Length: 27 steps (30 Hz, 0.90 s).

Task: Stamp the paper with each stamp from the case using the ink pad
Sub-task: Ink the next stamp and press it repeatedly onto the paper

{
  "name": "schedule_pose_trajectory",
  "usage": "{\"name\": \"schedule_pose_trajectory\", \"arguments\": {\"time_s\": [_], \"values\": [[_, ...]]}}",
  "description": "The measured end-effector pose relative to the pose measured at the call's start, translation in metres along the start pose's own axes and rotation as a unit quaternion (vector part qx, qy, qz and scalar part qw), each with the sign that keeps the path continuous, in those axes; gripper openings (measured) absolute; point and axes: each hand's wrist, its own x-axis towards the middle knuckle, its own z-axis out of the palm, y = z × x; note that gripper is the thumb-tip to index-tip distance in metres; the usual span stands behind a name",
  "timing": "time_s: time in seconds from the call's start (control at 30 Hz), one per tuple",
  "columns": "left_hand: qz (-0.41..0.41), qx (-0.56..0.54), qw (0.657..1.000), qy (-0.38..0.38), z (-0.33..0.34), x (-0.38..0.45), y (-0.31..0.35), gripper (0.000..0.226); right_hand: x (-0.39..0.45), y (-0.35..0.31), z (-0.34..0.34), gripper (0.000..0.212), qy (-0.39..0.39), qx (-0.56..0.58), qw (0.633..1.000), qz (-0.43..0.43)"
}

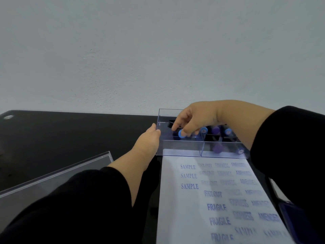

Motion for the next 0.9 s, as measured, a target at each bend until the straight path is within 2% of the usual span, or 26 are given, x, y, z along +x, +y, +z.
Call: {"name": "schedule_pose_trajectory", "arguments": {"time_s": [0.07,0.13,0.2,0.3,0.4,0.53,0.67,0.8,0.9], "values": [[0.009,0.093,0.995,0.039,0.0,-0.012,0.008,0.043,-0.017,0.004,-0.001,0.021,0.018,0.065,0.998,-0.004],[0.002,0.179,0.984,0.0,0.002,-0.024,0.014,0.041,-0.036,0.008,-0.001,0.02,0.027,0.121,0.992,-0.006],[-0.015,0.265,0.963,-0.038,0.001,-0.04,0.015,0.061,-0.057,0.009,0.0,0.019,0.035,0.147,0.988,-0.003],[-0.015,0.345,0.935,-0.08,0.0,-0.065,0.008,0.099,-0.089,0.008,0.003,0.015,0.049,0.123,0.991,0.014],[-0.011,0.463,0.881,-0.102,0.001,-0.088,-0.001,0.111,-0.12,0.007,0.009,0.012,0.051,0.081,0.995,0.039],[0.014,0.592,0.795,-0.132,0.002,-0.12,-0.006,0.102,-0.156,0.005,0.018,0.014,0.063,0.022,0.994,0.083],[0.053,0.66,0.734,-0.15,0.004,-0.144,-0.016,0.081,-0.193,0.011,0.031,0.018,0.105,0.01,0.987,0.121],[0.091,0.685,0.703,-0.167,0.006,-0.157,-0.027,0.056,-0.219,0.019,0.045,0.02,0.162,0.014,0.973,0.163],[0.09,0.666,0.717,-0.182,0.005,-0.167,-0.041,0.057,-0.236,0.026,0.057,0.015,0.196,0.041,0.961,0.188]]}}
